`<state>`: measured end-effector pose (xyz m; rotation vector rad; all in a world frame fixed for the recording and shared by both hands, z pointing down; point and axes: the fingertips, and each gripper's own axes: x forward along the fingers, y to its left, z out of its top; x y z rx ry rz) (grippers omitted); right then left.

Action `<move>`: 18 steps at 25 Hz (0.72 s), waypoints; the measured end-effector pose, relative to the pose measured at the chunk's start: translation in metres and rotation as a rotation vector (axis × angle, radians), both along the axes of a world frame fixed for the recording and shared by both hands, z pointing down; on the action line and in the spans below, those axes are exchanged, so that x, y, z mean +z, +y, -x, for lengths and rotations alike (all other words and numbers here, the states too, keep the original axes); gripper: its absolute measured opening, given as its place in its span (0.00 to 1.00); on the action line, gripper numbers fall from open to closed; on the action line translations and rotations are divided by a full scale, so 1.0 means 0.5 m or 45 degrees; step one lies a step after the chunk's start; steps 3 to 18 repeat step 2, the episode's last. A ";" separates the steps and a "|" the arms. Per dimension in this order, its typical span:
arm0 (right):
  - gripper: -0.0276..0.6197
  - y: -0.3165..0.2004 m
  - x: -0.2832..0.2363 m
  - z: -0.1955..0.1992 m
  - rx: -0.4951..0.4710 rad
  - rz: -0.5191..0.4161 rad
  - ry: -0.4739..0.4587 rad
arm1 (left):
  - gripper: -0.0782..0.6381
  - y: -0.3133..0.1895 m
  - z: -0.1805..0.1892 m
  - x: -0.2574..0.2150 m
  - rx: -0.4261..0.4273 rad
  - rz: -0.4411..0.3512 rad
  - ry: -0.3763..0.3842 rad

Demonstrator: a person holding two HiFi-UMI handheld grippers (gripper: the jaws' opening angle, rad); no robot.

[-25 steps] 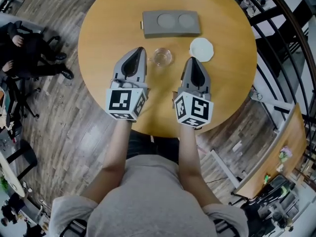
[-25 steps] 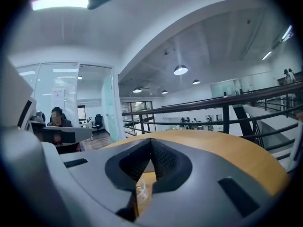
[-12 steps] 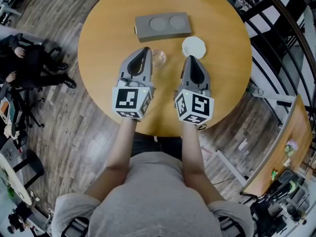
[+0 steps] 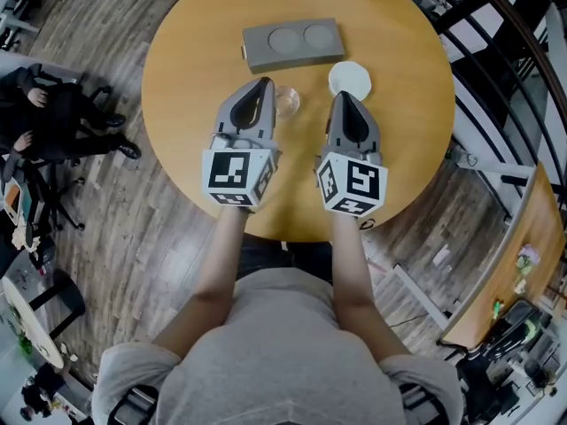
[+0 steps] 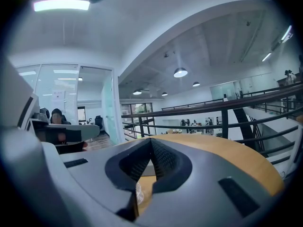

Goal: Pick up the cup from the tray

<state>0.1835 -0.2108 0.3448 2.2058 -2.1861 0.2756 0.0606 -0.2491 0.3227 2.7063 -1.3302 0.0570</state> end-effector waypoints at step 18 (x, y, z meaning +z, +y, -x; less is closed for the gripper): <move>0.05 -0.004 -0.001 -0.001 -0.002 -0.002 0.007 | 0.12 -0.004 0.001 0.001 -0.002 0.001 0.002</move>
